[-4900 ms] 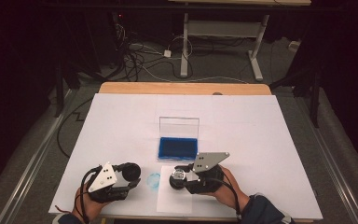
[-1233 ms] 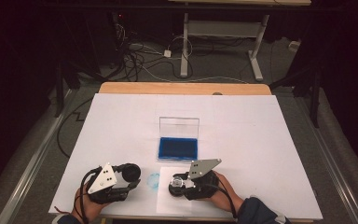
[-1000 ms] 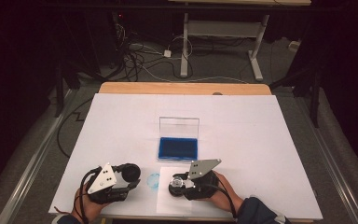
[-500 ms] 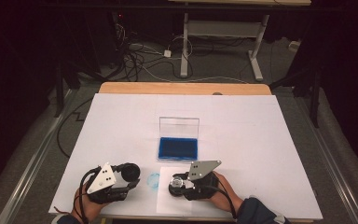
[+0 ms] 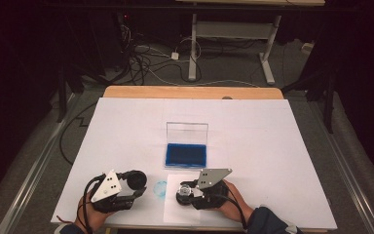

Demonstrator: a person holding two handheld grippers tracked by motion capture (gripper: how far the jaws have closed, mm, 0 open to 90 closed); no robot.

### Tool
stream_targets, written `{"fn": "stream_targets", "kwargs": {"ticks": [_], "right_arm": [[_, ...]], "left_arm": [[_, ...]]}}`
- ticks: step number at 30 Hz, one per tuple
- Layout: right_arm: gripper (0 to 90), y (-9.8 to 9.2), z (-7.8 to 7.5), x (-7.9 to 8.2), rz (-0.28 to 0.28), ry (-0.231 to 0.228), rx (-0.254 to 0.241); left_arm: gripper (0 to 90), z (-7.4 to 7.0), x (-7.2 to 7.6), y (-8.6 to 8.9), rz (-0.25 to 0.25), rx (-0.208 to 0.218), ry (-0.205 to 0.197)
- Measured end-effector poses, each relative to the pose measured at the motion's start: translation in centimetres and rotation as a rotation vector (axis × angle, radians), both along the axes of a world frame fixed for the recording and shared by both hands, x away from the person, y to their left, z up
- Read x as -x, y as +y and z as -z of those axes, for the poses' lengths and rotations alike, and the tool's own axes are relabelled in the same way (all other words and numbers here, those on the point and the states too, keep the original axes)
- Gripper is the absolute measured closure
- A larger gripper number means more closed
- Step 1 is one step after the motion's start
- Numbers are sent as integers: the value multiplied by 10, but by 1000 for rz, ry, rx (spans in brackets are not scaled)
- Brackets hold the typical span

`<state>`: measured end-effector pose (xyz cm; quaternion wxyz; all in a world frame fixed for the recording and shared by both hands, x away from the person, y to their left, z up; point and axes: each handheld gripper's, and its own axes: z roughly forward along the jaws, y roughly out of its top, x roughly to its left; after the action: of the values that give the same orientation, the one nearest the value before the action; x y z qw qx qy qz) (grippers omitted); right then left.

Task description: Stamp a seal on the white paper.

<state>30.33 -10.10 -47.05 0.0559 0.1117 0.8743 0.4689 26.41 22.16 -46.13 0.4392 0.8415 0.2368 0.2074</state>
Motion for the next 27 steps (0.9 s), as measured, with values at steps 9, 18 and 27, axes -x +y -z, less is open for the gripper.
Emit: {"fn": "stream_targets", "kwargs": {"ticks": [9, 18, 27], "right_arm": [[574, 0, 0, -1, 0, 6, -1], [572, -1, -5, -2, -5, 23, -7], [572, -4, -27, -2, 2, -17, -71]], "left_arm": [[367, 0, -1, -1, 2, -1, 1], [367, -1, 0, 1, -4, 6, -6], [367, 0, 1, 0, -4, -2, -4]]}}
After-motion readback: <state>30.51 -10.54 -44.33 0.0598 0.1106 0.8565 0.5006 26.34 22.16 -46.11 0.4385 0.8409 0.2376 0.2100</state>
